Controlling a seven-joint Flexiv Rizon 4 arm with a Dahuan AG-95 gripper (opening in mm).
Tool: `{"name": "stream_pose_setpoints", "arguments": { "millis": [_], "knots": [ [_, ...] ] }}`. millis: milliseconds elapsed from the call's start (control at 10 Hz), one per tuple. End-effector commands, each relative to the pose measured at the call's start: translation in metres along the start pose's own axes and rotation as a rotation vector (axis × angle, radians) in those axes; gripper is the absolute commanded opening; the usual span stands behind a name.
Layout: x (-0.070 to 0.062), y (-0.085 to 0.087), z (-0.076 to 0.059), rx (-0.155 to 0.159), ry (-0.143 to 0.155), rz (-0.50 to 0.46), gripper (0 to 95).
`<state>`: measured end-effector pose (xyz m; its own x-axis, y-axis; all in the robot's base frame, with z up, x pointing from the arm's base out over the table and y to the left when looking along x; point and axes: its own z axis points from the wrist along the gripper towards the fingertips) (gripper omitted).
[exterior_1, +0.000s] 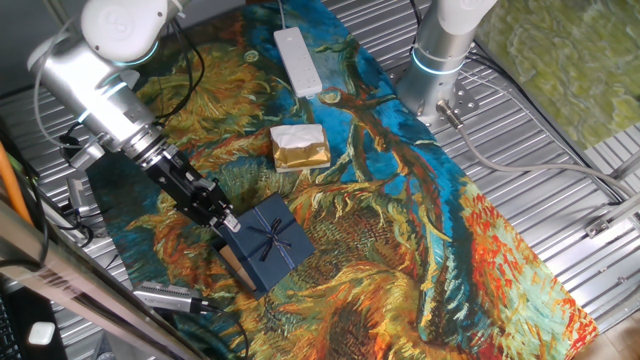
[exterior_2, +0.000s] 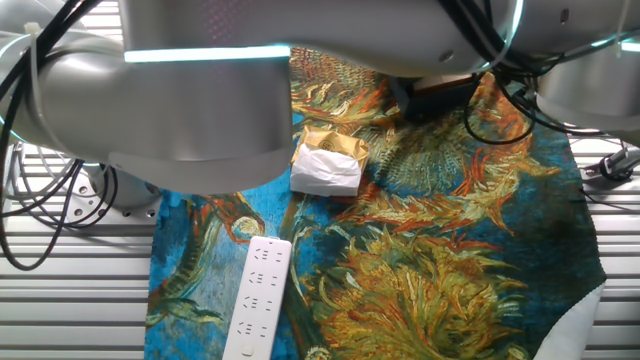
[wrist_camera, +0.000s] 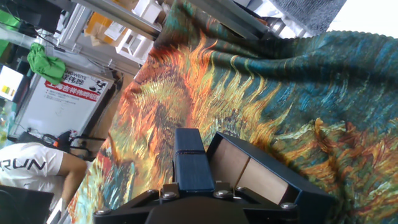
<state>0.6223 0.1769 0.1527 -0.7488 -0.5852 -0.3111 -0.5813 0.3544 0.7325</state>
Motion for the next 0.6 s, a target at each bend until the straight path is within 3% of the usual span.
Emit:
{"name": "stream_pose_setpoints", "arguments": {
  "millis": [100,300,400,600],
  "knots": [
    [-0.0007,0.0000,0.0001,-0.001,0.000,-0.017,19.0],
    [-0.0007,0.0000,0.0001,-0.002,-0.005,-0.036,19.0],
    [-0.0007,0.0000,0.0001,-0.002,-0.008,-0.052,38.0],
    [-0.0007,0.0000,0.0001,0.004,-0.017,-0.076,38.0]
  ]
}}
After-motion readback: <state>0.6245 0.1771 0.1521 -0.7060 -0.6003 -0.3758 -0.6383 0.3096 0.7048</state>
